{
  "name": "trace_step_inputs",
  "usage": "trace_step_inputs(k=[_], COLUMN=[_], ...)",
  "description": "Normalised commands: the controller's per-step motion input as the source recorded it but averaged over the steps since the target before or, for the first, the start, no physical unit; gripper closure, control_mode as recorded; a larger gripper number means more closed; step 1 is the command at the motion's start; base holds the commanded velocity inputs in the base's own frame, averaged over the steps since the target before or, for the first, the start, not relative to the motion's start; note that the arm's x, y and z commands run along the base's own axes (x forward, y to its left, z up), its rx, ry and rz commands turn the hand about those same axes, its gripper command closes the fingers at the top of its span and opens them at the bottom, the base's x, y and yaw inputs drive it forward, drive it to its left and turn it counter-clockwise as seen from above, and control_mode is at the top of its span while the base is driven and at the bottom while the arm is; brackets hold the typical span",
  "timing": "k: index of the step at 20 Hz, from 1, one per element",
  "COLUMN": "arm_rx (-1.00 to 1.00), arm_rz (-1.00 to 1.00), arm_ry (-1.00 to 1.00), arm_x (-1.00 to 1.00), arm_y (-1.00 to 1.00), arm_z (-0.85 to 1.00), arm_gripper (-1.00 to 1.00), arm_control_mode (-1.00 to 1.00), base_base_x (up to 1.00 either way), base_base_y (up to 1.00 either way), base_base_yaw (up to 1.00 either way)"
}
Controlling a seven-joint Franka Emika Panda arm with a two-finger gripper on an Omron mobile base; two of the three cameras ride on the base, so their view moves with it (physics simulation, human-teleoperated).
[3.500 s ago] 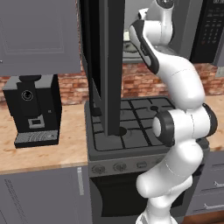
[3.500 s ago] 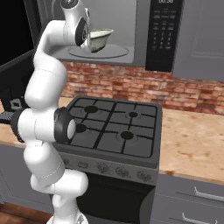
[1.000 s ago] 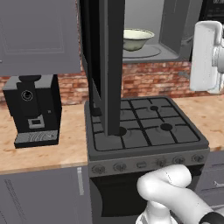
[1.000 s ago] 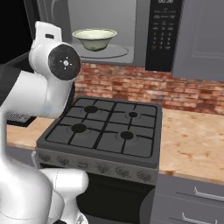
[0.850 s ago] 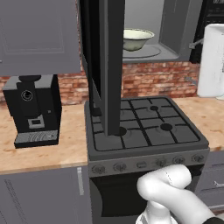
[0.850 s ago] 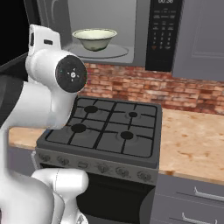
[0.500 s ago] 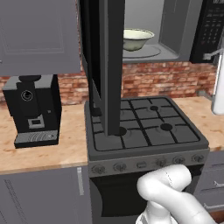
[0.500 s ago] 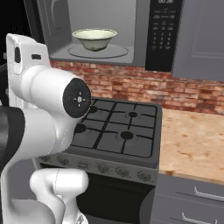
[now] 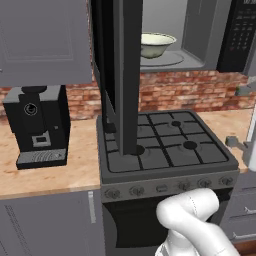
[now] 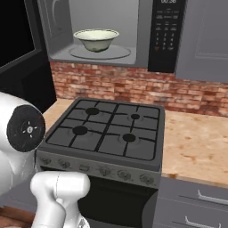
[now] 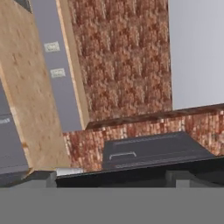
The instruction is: Pick the avocado from the sink and place it in the bowl. Then pick the bowl and place it in the microwave. Then close the microwave door and press the start button.
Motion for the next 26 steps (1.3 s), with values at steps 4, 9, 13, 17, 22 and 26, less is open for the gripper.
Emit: trace_step_inputs(k=[4,9,13,17,22,26], arm_rx=[-0.09,-0.13,-0.23,-0.20,-0.18,-0.15], arm_rz=[0.04,0.01,-0.22,-0.42,-0.52,-0.60], arm_ry=[0.00,0.00,0.01,0.00,0.00,0.00], arm_x=[-1.00,-0.69,0.48,0.83,1.00,1.00], arm_y=[0.90,0.96,1.00,0.99,0.90,0.68], arm_z=[-0.23,-0.22,-0.49,-0.38,-0.19,-0.02], arm_gripper=[-1.00,-1.00,-1.00,-1.00,-1.00,-1.00], arm_control_mode=[-1.00,-1.00,-1.00,-1.00,-1.00,-1.00], base_base_x=[0.00,0.00,0.00,0.00,0.00,0.00], base_base_y=[0.00,0.00,0.00,0.00,0.00,0.00], base_base_yaw=[0.00,0.00,0.00,0.00,0.00,0.00])
